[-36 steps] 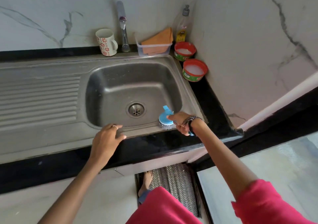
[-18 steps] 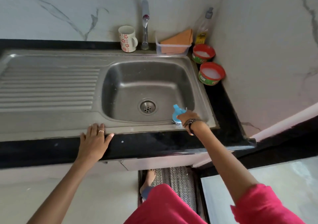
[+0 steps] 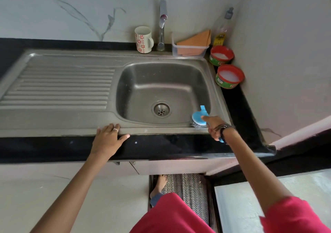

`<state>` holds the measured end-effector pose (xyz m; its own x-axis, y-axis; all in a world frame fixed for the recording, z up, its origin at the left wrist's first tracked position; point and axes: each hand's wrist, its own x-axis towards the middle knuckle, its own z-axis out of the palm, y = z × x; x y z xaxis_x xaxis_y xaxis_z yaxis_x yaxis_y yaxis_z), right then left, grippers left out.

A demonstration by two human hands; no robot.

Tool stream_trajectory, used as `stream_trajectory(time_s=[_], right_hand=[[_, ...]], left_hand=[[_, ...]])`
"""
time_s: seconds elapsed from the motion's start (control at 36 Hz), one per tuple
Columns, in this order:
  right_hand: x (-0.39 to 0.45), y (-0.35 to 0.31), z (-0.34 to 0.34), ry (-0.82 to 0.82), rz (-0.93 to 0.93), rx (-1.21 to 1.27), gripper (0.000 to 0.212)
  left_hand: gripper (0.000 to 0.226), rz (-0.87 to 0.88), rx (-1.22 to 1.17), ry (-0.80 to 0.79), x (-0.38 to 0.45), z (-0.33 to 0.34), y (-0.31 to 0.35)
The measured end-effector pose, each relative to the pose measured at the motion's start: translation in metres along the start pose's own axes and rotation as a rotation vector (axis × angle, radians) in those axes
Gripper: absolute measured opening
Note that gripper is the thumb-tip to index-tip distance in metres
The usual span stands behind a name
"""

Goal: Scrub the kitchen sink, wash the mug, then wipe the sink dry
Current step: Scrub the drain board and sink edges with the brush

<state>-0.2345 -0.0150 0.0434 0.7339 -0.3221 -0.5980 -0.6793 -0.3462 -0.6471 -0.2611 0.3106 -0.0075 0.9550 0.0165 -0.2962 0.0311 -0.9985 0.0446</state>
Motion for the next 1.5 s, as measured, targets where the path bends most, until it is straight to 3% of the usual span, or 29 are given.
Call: stream_trajectory(time_s=[0.06,0.11,0.22,0.39,0.47,0.64,0.69,0.75,0.86,1.03,1.17,1.33,1.5], right_hand=[[0.000,-0.001,0.004,-0.017,0.017,-0.077,0.024],[-0.006,-0.009,0.024,-0.013,-0.065,-0.157,0.033],[-0.032,-0.035,0.084,-0.151,-0.223,-0.281,0.042],[-0.048,-0.057,0.140,-0.277,-0.283,-0.333,0.041],[-0.041,-0.045,0.121,-0.270,-0.278,-0.364,0.043],[-0.004,0.003,0.033,-0.033,-0.189,-0.303,0.041],[0.001,0.012,0.019,0.015,-0.159,-0.252,0.027],[0.003,0.010,0.019,0.034,-0.187,-0.378,0.023],[-0.019,-0.009,0.057,-0.109,-0.366,-0.519,0.044],[-0.060,-0.047,0.131,-0.279,-0.497,-0.648,0.042],[-0.059,-0.039,0.117,-0.261,-0.571,-0.709,0.044],[-0.058,-0.013,0.072,-0.195,-0.564,-0.949,0.044],[-0.070,-0.037,0.136,-0.304,-0.668,-0.967,0.045]], left_hand=[[0.066,0.000,-0.011,0.002,-0.001,-0.001,0.000],[0.067,0.003,-0.005,0.000,-0.001,-0.002,0.001],[0.069,0.009,0.007,-0.010,-0.002,-0.004,0.001],[0.071,-0.001,-0.016,-0.038,-0.004,-0.006,0.000],[0.072,0.007,-0.028,-0.050,-0.004,-0.008,-0.001],[0.072,0.034,-0.026,-0.043,-0.005,-0.007,-0.003],[0.072,0.040,-0.033,-0.042,-0.004,-0.005,-0.004],[0.072,0.042,-0.041,-0.039,-0.004,-0.004,-0.005],[0.071,0.058,-0.029,-0.041,-0.005,-0.004,-0.005],[0.068,0.062,-0.024,-0.128,-0.005,-0.013,-0.007],[0.073,0.018,-0.118,-0.142,-0.001,-0.016,-0.027],[0.084,-0.050,-0.223,-0.122,0.003,-0.002,-0.051],[0.087,-0.062,-0.233,-0.126,0.008,0.002,-0.049]])
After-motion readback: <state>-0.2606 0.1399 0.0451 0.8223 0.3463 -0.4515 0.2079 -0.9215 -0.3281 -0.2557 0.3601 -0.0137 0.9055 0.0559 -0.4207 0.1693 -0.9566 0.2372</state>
